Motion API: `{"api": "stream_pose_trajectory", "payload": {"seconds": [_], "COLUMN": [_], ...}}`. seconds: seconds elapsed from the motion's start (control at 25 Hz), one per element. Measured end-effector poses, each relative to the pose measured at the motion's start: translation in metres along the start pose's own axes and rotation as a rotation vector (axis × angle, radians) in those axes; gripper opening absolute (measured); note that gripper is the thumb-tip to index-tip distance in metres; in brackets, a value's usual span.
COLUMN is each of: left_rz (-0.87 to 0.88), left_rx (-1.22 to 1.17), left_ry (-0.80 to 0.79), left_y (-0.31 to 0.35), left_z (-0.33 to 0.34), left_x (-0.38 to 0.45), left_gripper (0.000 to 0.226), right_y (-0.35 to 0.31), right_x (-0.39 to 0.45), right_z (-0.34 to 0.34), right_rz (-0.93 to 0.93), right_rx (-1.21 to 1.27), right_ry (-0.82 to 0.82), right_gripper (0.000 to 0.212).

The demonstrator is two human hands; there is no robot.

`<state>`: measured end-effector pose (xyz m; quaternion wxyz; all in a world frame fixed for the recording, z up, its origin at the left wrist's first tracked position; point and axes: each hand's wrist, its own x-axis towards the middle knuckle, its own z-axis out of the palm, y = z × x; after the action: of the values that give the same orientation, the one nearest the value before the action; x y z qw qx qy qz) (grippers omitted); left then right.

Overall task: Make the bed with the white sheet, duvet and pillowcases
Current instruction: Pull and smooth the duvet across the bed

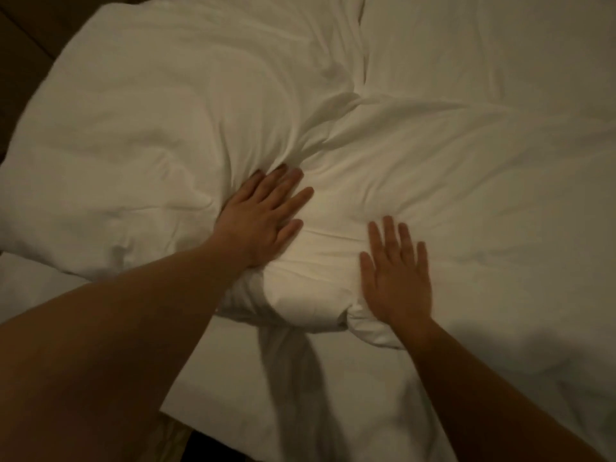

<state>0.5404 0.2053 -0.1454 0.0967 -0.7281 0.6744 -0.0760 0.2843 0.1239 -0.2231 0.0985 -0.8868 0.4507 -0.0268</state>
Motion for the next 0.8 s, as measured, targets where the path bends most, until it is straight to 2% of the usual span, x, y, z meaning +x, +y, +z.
{"api": "stream_pose_trajectory", "payload": {"seconds": [0.08, 0.2, 0.32, 0.48, 0.6, 0.68, 0.8], "left_rz": [-0.017, -0.031, -0.013, 0.075, -0.073, -0.148, -0.125], "left_rx": [0.029, -0.006, -0.067, 0.002, 0.014, -0.016, -0.072], "left_ry": [0.015, 0.048, 0.056, 0.032, -0.006, -0.025, 0.017], "left_y": [-0.014, -0.014, -0.005, -0.055, -0.105, -0.119, -0.12], "left_z": [-0.004, -0.009, -0.013, -0.01, -0.013, -0.016, -0.025], "left_x": [-0.009, -0.008, 0.0, -0.016, -0.027, -0.019, 0.009], "left_gripper": [0.06, 0.06, 0.059, 0.06, 0.062, 0.064, 0.065], "right_y": [0.01, -0.031, -0.096, -0.102, -0.092, -0.111, -0.15], "right_x": [-0.007, 0.005, 0.018, 0.007, 0.003, 0.022, 0.07], "right_z": [0.001, -0.011, -0.025, -0.008, -0.005, -0.018, -0.048], "right_rz": [0.1, 0.198, 0.085, -0.059, 0.019, 0.047, -0.034], "right_rx": [0.004, 0.188, 0.329, 0.132, 0.118, 0.184, 0.262], "right_ry": [-0.037, -0.127, -0.084, -0.015, -0.071, -0.082, -0.058], "right_gripper": [0.062, 0.072, 0.07, 0.064, 0.066, 0.065, 0.064]}}
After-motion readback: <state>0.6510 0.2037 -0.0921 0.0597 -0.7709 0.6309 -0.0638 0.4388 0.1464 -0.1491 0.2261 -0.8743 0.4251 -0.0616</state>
